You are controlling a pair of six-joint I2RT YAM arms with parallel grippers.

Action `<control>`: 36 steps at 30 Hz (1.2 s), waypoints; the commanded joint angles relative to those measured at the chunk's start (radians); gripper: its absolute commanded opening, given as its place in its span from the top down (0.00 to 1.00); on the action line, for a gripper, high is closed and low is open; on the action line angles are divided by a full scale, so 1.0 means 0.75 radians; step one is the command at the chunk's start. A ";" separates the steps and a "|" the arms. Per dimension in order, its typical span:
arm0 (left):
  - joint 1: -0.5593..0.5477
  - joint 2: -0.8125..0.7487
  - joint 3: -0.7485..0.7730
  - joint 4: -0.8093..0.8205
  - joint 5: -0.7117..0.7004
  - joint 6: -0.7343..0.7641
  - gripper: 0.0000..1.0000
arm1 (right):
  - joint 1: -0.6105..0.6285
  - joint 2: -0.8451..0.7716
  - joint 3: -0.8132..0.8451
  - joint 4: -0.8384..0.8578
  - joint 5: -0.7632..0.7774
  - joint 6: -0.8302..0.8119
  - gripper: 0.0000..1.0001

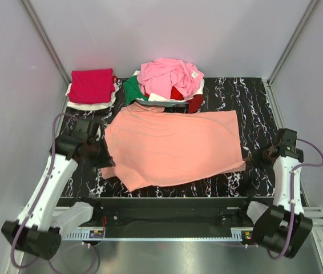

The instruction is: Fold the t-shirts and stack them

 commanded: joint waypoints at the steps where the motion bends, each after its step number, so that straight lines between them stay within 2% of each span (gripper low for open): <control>1: 0.008 0.225 0.135 0.210 -0.046 0.148 1.00 | 0.007 0.120 0.060 0.183 -0.035 -0.001 1.00; 6: 0.022 0.514 0.337 0.335 -0.097 0.238 1.00 | 0.007 0.348 0.101 0.312 -0.058 -0.005 1.00; 9: 0.026 0.769 0.476 0.343 -0.121 0.281 1.00 | 0.007 0.476 0.125 0.367 -0.060 -0.011 1.00; 12: 0.038 0.927 0.609 0.337 -0.170 0.309 1.00 | 0.007 0.570 0.129 0.416 -0.068 0.005 1.00; 16: 0.055 1.087 0.758 0.327 -0.195 0.342 1.00 | 0.007 0.648 0.123 0.472 -0.076 0.028 1.00; 22: 0.069 1.251 0.849 0.310 -0.271 0.367 1.00 | 0.007 0.772 0.152 0.525 -0.105 0.013 0.98; 23: 0.075 1.261 0.851 0.314 -0.271 0.365 1.00 | 0.007 0.809 0.160 0.525 -0.109 0.005 0.87; 25: 0.104 1.296 0.873 0.333 -0.273 0.365 0.87 | 0.007 0.844 0.191 0.529 -0.119 -0.001 0.66; 26: 0.116 1.316 0.895 0.325 -0.271 0.367 0.80 | 0.007 0.874 0.207 0.527 -0.117 -0.003 0.53; 27: 0.150 1.367 0.928 0.311 -0.269 0.369 0.71 | 0.007 0.887 0.242 0.523 -0.115 0.003 0.27; 28: 0.167 1.388 1.001 0.270 -0.248 0.367 0.67 | 0.007 0.899 0.268 0.511 -0.097 0.007 0.18; 29: 0.181 1.404 1.030 0.251 -0.232 0.363 0.63 | 0.007 0.909 0.295 0.498 -0.093 0.009 0.13; 31: 0.214 1.372 1.057 0.237 -0.222 0.355 0.48 | 0.007 0.889 0.362 0.464 -0.080 0.017 0.10; 32: 0.220 1.337 1.041 0.245 -0.230 0.342 0.44 | 0.011 0.832 0.379 0.447 -0.072 0.019 0.09; 34: 0.228 1.196 0.925 0.286 -0.254 0.326 0.36 | 0.065 0.738 0.387 0.439 -0.011 0.007 0.07; 36: 0.231 1.035 0.796 0.339 -0.240 0.287 0.35 | 0.180 0.605 0.397 0.441 0.066 -0.021 0.07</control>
